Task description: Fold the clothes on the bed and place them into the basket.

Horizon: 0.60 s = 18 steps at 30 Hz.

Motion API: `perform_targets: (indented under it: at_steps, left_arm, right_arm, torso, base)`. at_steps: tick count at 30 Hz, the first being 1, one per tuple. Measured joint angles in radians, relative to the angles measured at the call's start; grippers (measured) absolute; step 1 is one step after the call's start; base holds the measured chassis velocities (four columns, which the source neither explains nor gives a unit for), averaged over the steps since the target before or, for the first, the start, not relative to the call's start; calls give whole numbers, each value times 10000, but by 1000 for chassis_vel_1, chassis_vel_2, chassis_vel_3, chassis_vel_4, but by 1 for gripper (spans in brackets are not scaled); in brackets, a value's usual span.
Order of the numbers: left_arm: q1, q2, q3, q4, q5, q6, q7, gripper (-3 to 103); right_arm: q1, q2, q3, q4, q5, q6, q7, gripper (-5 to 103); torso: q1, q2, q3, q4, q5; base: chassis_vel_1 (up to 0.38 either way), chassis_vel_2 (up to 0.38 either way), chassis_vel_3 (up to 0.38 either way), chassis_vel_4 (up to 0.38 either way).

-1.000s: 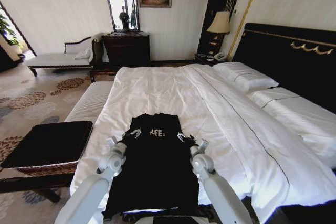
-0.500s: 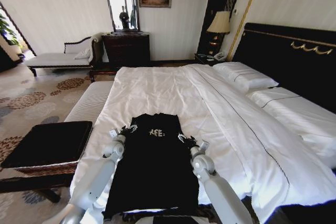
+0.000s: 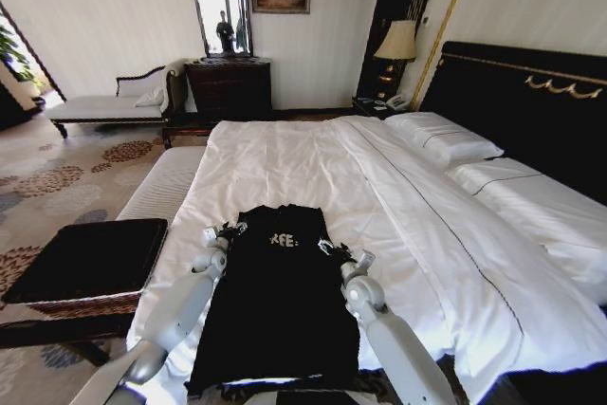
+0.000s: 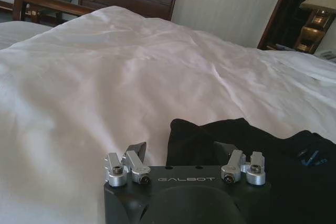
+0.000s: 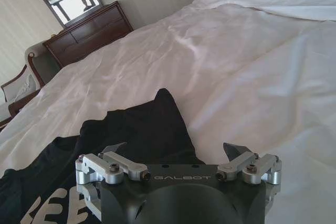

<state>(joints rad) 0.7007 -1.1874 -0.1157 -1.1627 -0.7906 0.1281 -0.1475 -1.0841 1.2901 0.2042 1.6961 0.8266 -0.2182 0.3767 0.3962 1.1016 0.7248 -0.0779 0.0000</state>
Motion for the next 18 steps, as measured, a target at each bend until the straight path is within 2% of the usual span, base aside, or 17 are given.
perform_targets:
  at_steps: [11,12,13,14,18]
  left_arm:
    - [-291,-117,104,489,15,-2,104,71]
    - [-278,-113,142,477,11,21,141,68]
    - [-216,-128,200,465,10,73,183,84]
    - [-196,-129,222,461,10,85,210,89]
    - [-242,-172,270,597,60,58,339,92]
  right_arm:
    - [105,7,-15,-22,101,-11,8,100]
    - [132,16,-32,-34,110,-14,15,100]
    - [170,21,-41,-59,124,-19,23,100]
    - [175,19,-40,-73,133,-20,24,100]
    - [187,22,-23,-123,135,-20,24,100]
  torso:
    - [0,0,0,2,0]
    - [0,0,0,2,0]
    - [0,0,0,2,0]
    - [-1,0,0,2,0]
    - [-1,0,0,2,0]
  base:
    - [0,0,0,0]
    - [0,0,0,0]
    - [0,0,0,0]
    - [0,0,0,0]
    - [0,0,0,0]
